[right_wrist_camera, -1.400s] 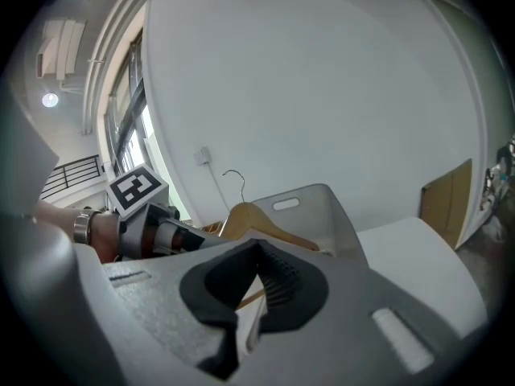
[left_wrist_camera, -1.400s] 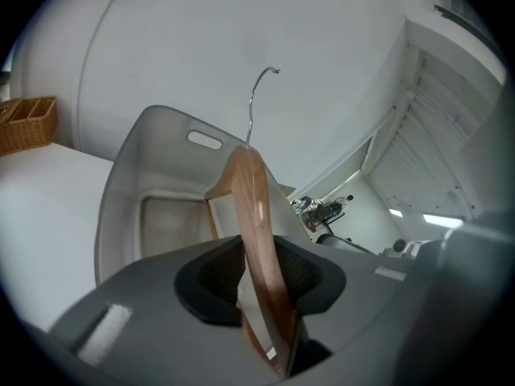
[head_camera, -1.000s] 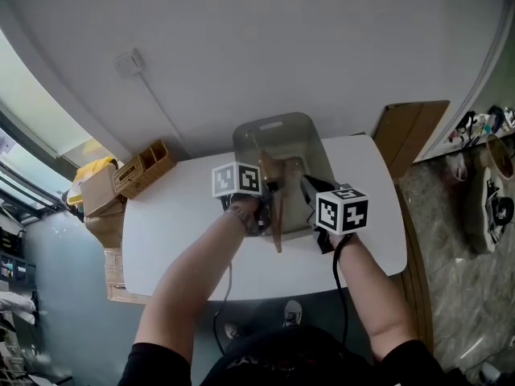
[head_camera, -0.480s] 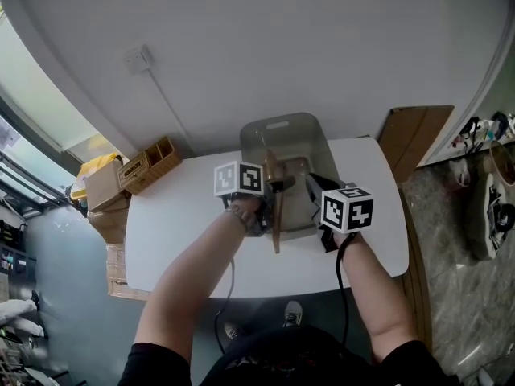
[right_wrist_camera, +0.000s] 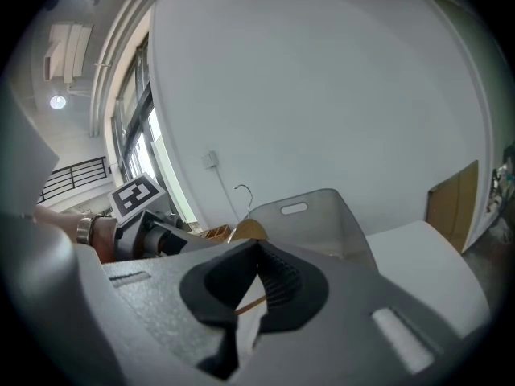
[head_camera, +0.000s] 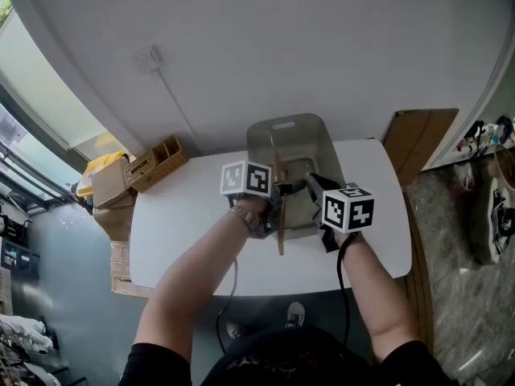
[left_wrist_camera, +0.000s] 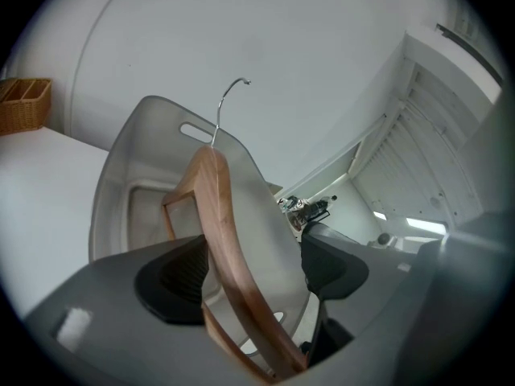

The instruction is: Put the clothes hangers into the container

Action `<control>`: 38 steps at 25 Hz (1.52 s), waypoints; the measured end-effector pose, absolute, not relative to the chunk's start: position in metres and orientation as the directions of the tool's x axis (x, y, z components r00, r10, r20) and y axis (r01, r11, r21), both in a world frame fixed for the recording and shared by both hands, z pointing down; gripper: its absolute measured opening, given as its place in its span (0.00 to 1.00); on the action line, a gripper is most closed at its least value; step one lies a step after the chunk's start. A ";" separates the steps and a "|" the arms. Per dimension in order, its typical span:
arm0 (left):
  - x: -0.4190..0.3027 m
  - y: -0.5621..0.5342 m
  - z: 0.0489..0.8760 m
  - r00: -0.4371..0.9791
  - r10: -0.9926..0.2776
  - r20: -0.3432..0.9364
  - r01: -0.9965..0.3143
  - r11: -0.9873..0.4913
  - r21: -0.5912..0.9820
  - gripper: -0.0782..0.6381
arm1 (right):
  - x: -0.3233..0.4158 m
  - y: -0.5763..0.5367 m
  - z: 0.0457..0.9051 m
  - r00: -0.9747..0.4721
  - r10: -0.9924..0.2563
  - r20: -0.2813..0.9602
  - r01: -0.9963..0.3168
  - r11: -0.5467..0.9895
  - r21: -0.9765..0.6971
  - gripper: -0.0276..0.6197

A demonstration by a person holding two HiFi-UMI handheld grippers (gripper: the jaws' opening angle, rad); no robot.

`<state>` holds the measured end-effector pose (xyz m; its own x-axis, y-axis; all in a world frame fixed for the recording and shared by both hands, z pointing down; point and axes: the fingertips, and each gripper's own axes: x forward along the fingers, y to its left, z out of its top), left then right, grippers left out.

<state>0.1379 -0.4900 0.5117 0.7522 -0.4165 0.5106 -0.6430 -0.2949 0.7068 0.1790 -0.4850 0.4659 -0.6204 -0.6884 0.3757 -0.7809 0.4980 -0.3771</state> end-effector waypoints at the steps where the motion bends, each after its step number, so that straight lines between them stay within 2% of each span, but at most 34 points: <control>1: 0.141 -0.488 0.511 0.756 -0.404 0.515 -0.643 -0.313 0.698 0.60 | 0.180 -0.485 0.465 -0.618 -0.692 0.373 -0.783 0.496 -0.377 0.05; 12: 0.162 -0.480 0.512 0.771 -0.380 0.511 -0.632 -0.359 0.686 0.60 | 0.204 -0.475 0.468 -0.589 -0.715 0.377 -0.803 0.467 -0.369 0.05; 19: 0.162 -0.477 0.507 0.773 -0.399 0.493 -0.627 -0.366 0.688 0.53 | 0.209 -0.468 0.472 -0.584 -0.714 0.386 -0.807 0.460 -0.369 0.05; 27: 0.146 -0.470 0.496 0.763 -0.448 0.466 -0.633 -0.372 0.678 0.34 | 0.206 -0.459 0.468 -0.585 -0.714 0.385 -0.807 0.464 -0.365 0.05; 32: 0.134 -0.460 0.483 0.773 -0.465 0.431 -0.619 -0.405 0.673 0.12 | 0.202 -0.451 0.466 -0.585 -0.715 0.382 -0.806 0.464 -0.366 0.05; 38: 0.112 -0.442 0.466 0.780 -0.492 0.387 -0.612 -0.470 0.636 0.12 | 0.192 -0.438 0.464 -0.578 -0.728 0.369 -0.810 0.457 -0.367 0.05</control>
<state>0.1120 -0.4417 0.4655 0.7799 -0.4919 0.3871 -0.6121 -0.4701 0.6359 0.1918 -0.4382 0.4638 -0.5779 -0.7278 0.3692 -0.8101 0.4570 -0.3673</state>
